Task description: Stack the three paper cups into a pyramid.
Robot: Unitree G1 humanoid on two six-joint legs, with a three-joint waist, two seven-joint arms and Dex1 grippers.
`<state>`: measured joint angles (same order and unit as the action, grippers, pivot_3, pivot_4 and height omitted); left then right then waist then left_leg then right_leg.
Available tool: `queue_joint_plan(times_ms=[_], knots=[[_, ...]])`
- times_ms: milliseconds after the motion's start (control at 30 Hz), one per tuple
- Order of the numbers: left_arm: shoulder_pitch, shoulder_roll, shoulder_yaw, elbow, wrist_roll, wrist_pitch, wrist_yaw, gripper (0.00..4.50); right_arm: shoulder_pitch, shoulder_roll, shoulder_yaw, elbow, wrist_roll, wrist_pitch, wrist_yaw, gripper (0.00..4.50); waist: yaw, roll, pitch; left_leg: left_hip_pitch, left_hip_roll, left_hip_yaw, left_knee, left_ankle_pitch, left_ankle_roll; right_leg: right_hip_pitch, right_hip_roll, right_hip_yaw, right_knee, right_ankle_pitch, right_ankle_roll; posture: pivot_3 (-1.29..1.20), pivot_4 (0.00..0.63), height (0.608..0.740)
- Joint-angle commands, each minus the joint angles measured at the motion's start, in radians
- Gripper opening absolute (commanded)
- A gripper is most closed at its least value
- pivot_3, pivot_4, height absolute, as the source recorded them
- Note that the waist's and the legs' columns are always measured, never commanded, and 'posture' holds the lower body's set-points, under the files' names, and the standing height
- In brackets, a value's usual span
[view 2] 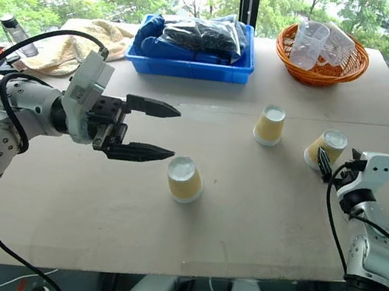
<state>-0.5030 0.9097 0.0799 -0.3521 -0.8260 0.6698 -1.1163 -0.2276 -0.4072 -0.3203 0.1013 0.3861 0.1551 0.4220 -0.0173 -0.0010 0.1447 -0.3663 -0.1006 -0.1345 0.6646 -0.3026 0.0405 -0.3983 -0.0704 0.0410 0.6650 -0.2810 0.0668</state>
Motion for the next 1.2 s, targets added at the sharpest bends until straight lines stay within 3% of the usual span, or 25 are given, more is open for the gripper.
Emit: queue_joint_plan(times_ms=[33,700,767,900,1200], knots=[[-0.016,-0.005,0.038,-0.007,0.005,-0.001,0.028,4.48,-0.034,0.003,-0.014,0.019,0.000,-0.038,-0.003,4.50,0.000,0.000,0.000,0.000,0.000,0.000,0.000,0.000,0.000,0.000,0.000,0.000,0.000,0.000,0.000,0.00,0.150,0.740],[-0.028,-0.022,0.056,0.015,0.027,0.046,0.130,4.48,-0.118,0.036,0.008,0.094,-0.035,-0.086,-0.012,4.50,-0.003,0.000,0.000,0.000,0.000,0.000,0.000,0.000,0.000,0.000,0.000,0.000,0.000,0.000,0.000,0.00,0.150,0.740],[-0.026,-0.024,0.056,0.015,0.031,0.044,0.127,4.50,-0.117,0.037,0.009,0.091,-0.034,-0.088,-0.010,3.52,-0.003,0.000,0.000,0.000,0.000,0.000,0.000,0.000,0.000,0.000,0.000,0.000,0.000,0.000,0.000,0.00,0.150,0.740],[-0.020,-0.021,0.051,0.020,0.054,0.027,0.114,4.50,-0.108,0.042,0.014,0.070,-0.016,-0.100,0.019,2.00,-0.003,0.000,0.000,0.000,0.000,0.000,0.000,0.000,0.000,0.000,0.000,0.000,0.001,0.000,0.000,0.00,0.150,0.740],[0.076,0.021,0.082,0.035,0.132,-0.083,0.025,4.50,0.053,-0.030,0.146,-0.242,0.123,0.013,0.319,1.91,-0.005,0.001,0.000,-0.002,0.000,0.000,0.000,0.000,0.000,-0.002,0.000,0.000,0.000,0.000,0.000,0.00,0.150,0.740]])
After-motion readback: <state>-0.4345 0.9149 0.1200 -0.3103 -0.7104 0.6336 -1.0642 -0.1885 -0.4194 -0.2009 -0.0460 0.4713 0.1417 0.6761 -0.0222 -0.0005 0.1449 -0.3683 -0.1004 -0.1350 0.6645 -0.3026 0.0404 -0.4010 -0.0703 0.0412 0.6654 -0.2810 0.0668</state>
